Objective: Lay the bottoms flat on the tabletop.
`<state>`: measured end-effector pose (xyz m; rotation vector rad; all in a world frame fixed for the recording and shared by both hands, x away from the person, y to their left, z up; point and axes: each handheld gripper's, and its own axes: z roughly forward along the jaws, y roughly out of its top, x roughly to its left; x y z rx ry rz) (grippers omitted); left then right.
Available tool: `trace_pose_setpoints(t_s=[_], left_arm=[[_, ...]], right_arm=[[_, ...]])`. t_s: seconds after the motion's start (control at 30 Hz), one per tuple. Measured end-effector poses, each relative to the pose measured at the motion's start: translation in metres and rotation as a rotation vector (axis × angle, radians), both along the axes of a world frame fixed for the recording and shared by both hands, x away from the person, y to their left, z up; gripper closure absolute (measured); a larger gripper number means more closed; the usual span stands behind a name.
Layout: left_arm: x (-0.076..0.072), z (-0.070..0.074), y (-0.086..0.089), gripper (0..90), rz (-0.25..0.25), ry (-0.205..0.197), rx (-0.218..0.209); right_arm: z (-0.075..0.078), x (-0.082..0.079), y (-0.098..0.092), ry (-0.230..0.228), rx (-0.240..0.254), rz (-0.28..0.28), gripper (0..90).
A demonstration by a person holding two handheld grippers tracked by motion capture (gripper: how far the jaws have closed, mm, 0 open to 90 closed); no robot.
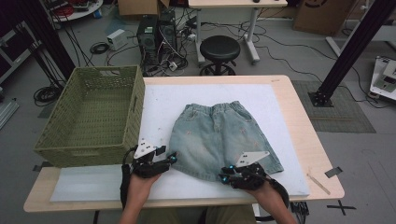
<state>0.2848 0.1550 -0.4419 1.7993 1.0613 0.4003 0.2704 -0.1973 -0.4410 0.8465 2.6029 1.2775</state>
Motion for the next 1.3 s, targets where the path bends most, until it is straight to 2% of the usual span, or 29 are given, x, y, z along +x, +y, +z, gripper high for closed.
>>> trace_pose_setpoints(t_s=[0.1,0.17,0.23,0.27,0.3,0.33,0.37,0.43,0.53,0.57,0.6,0.63,0.7,0.83,0.9,0.93,1.0,1.1,1.13,1.2,1.27,1.3], left_arm=[[0.0,-0.003,0.0,45.8,-0.021,0.038,0.019],[0.001,-0.005,-0.001,46.1,-0.028,0.062,0.029],[0.002,-0.006,-0.004,50.6,-0.028,0.077,0.047],[0.001,-0.006,-0.005,59.2,-0.029,0.069,0.073],[0.0,-0.006,-0.006,72.7,-0.034,0.056,0.092],[0.0,-0.007,-0.007,77.1,-0.032,0.054,0.101],[-0.001,-0.007,-0.008,80.3,-0.03,0.05,0.108],[-0.002,-0.006,-0.008,81.7,-0.026,0.048,0.105],[-0.006,-0.005,-0.005,82.2,-0.032,0.065,0.08],[-0.008,-0.004,-0.002,82.2,-0.034,0.076,0.075],[-0.01,-0.004,0.0,82.2,-0.036,0.087,0.069],[-0.013,-0.003,0.002,82.4,-0.032,0.106,0.057],[-0.018,-0.002,0.006,82.8,-0.027,0.145,0.032],[-0.029,-0.001,0.01,83.2,-0.067,0.197,0.002],[-0.034,0.0,0.011,83.1,-0.086,0.202,0.005],[-0.036,0.0,0.01,82.8,-0.093,0.196,0.012],[-0.038,0.002,0.009,77.1,-0.089,0.144,0.02],[-0.038,0.006,0.011,54.1,-0.033,0.065,0.017],[-0.037,0.008,0.012,50.0,-0.022,0.043,0.006],[-0.034,0.012,0.013,45.5,0.003,-0.006,-0.006],[-0.028,0.015,0.012,42.2,0.007,-0.03,-0.023],[-0.025,0.016,0.011,42.0,0.006,-0.039,-0.017]], right_arm=[[0.007,0.001,-0.02,-0.065,0.047,-0.124,58.9],[0.011,0.004,-0.037,-0.099,0.041,-0.238,58.8],[0.013,0.007,-0.055,-0.117,-0.003,-0.34,58.9],[0.013,0.009,-0.064,-0.133,-0.04,-0.392,57.9],[0.012,0.011,-0.071,-0.149,-0.091,-0.44,56.4],[0.011,0.012,-0.078,-0.16,-0.149,-0.479,56.4],[0.008,0.014,-0.084,-0.163,-0.183,-0.51,56.6],[0.002,0.016,-0.095,-0.14,-0.211,-0.55,58.0],[-0.007,0.018,-0.106,-0.097,-0.218,-0.568,63.2],[-0.01,0.017,-0.11,-0.098,-0.187,-0.564,64.7],[-0.01,0.017,-0.112,-0.085,-0.173,-0.566,70.5],[-0.009,0.016,-0.112,-0.087,-0.183,-0.569,77.4],[-0.009,0.016,-0.112,-0.083,-0.186,-0.561,85.5],[-0.004,0.014,-0.11,-0.083,-0.232,-0.548,88.1],[-0.003,0.012,-0.112,-0.09,-0.241,-0.542,88.2],[-0.002,0.01,-0.113,-0.092,-0.239,-0.541,88.4],[-0.001,0.006,-0.115,-0.095,-0.235,-0.542,88.4],[0.001,0.0,-0.12,-0.093,-0.22,-0.545,87.8],[0.002,-0.002,-0.121,-0.09,-0.209,-0.548,86.9],[0.005,-0.004,-0.123,-0.099,-0.194,-0.548,82.7],[0.008,-0.004,-0.123,-0.105,-0.157,-0.554,76.5],[0.009,-0.004,-0.123,-0.108,-0.14,-0.546,72.9]])
